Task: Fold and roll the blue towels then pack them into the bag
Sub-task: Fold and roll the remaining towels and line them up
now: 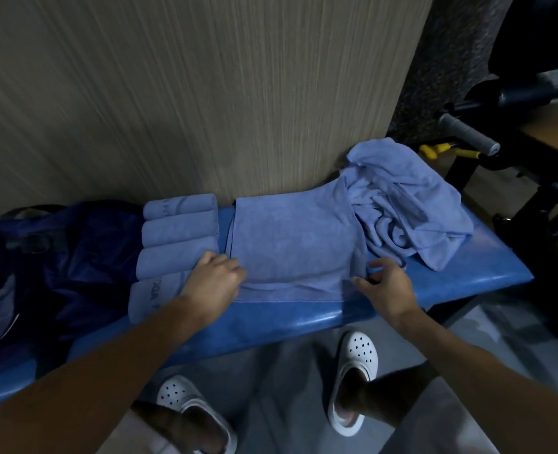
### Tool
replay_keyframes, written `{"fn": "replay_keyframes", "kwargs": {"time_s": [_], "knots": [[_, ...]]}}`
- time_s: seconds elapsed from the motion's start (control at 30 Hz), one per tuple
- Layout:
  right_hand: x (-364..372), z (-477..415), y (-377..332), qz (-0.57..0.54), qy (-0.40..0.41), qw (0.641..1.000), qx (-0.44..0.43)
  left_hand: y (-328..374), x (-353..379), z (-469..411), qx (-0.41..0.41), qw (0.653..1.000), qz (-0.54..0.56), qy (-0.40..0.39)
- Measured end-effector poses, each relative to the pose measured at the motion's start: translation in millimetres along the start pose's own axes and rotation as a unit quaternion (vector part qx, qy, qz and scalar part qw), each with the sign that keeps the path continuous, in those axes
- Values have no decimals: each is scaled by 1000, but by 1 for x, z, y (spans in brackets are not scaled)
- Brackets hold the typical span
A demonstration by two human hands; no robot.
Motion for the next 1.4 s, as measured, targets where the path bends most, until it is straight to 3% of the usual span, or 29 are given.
{"fn": "replay_keyframes", "kwargs": {"time_s": [0.23,0.47,0.67,0.9,1.07,1.23,1.4], "knots": [[3,0,16,92,-1,996,-3,2,5,1,11,997,-78,-13],[6,3,13,135,-8,990,-22,6,3,3,29,996,-69,-49],[2,11,16,264,-14,955,-135,-1,4,4,79,994,-67,-44],[-4,12,22,189,18,972,-141,-1,4,12,85,995,-49,-4],[-5,13,23,138,-1,981,-135,-3,5,14,84,995,-52,-1],[-3,10,26,169,-3,972,-161,-8,9,14,83,994,-62,-23],[2,4,28,178,-7,973,-148,-3,11,11,76,995,-50,42]]}}
Point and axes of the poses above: each hand's wrist, its own z-axis away from the middle knuckle, its own x-axis out of the palm, y = z × x, the point moved 1 cm from there along -z, towards the middle knuckle, and after that the axes turned 2 degrees about x, right-handed, at the moved point
